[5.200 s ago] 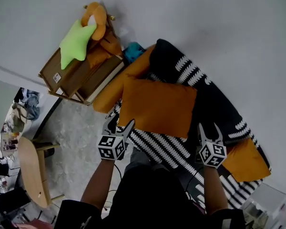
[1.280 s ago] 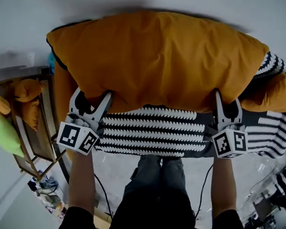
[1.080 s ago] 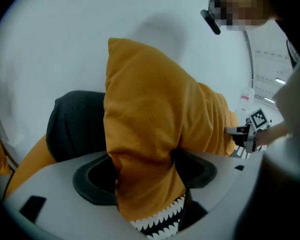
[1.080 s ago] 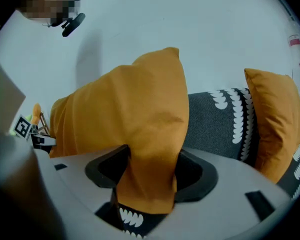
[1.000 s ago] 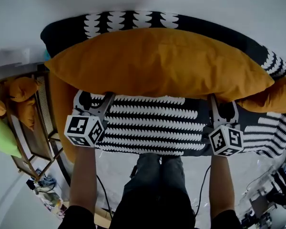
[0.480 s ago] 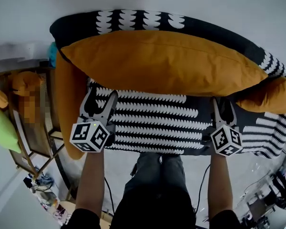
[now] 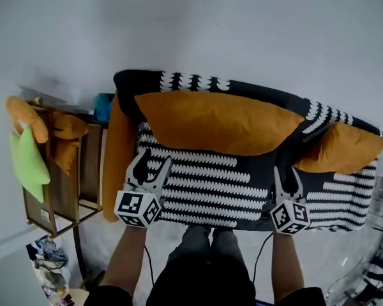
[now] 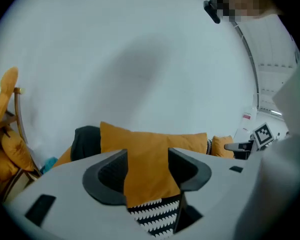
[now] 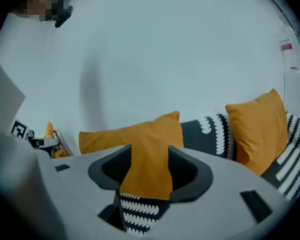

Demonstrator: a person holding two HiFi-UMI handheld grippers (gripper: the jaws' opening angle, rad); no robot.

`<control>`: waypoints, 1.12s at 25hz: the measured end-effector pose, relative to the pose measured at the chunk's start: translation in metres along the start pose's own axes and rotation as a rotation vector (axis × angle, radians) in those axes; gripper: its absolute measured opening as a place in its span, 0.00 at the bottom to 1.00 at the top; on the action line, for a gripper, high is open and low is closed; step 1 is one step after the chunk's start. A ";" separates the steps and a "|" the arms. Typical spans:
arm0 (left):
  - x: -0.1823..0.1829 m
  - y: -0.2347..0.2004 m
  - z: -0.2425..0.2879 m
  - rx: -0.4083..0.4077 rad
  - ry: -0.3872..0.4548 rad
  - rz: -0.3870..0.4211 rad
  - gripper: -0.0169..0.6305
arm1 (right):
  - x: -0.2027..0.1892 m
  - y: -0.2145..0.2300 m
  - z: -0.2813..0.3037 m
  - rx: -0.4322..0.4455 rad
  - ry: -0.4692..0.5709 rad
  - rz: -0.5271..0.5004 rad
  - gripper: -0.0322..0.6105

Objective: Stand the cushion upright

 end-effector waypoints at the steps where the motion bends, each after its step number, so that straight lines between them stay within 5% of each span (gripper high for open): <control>1: 0.010 0.008 -0.011 -0.002 0.013 0.013 0.41 | 0.012 -0.003 -0.010 0.005 0.015 -0.008 0.42; 11: 0.076 0.096 -0.110 -0.040 0.179 -0.012 0.20 | 0.097 -0.019 -0.121 0.111 0.170 -0.128 0.23; 18: 0.093 0.172 -0.166 -0.039 0.260 0.008 0.17 | 0.114 0.001 -0.198 0.169 0.214 -0.170 0.16; 23: 0.098 0.235 -0.191 -0.037 0.323 0.154 0.14 | 0.125 0.019 -0.247 0.179 0.285 -0.206 0.14; 28: 0.092 0.275 -0.222 -0.067 0.342 0.136 0.10 | 0.121 0.031 -0.284 0.209 0.320 -0.184 0.12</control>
Point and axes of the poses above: the fingertips, and each gripper's own axes: z forward along the fingers, y to its right, x out of its top, the point moved 9 cm from there along -z, backward along the fingers, and after that the axes turned 12 degrees about x, right-handed, at the moved point
